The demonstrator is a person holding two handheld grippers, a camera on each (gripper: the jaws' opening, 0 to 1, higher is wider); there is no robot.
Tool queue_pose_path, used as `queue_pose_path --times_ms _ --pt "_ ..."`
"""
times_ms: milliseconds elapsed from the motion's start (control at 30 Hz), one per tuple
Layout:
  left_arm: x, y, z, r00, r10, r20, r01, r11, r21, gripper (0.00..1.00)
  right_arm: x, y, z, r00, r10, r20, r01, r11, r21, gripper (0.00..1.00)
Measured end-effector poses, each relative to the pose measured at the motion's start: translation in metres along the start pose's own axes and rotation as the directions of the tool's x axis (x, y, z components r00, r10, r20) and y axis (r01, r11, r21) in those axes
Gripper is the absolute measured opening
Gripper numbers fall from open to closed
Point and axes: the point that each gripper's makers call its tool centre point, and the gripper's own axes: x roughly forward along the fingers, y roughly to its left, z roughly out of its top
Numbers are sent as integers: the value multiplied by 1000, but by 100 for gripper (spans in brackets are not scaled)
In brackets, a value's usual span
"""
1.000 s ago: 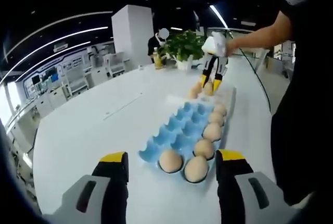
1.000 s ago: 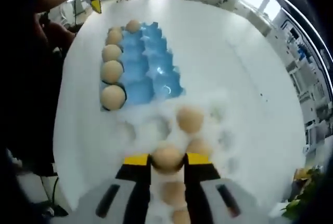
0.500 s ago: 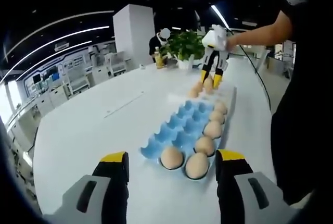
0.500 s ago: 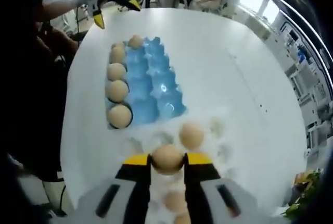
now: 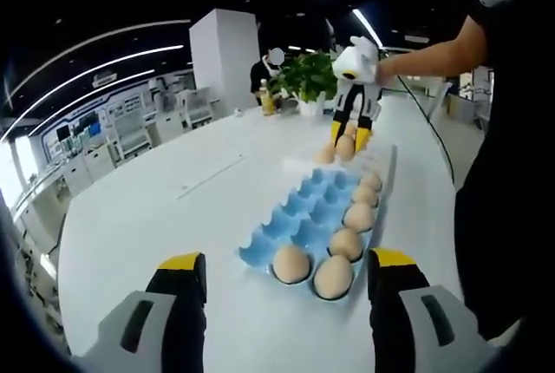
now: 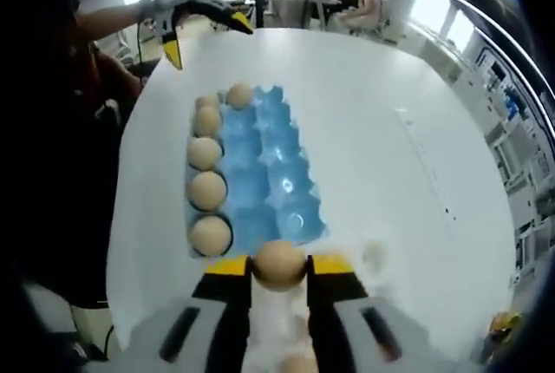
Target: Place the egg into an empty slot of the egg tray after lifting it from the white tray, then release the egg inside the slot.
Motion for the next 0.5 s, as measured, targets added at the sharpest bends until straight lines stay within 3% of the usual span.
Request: queue_pose_path --times_ms 500 --pt "-2 2 0 1000 0 9 1 1000 -10 75 25 13 52 997 60 48 -55 994 -91 24"
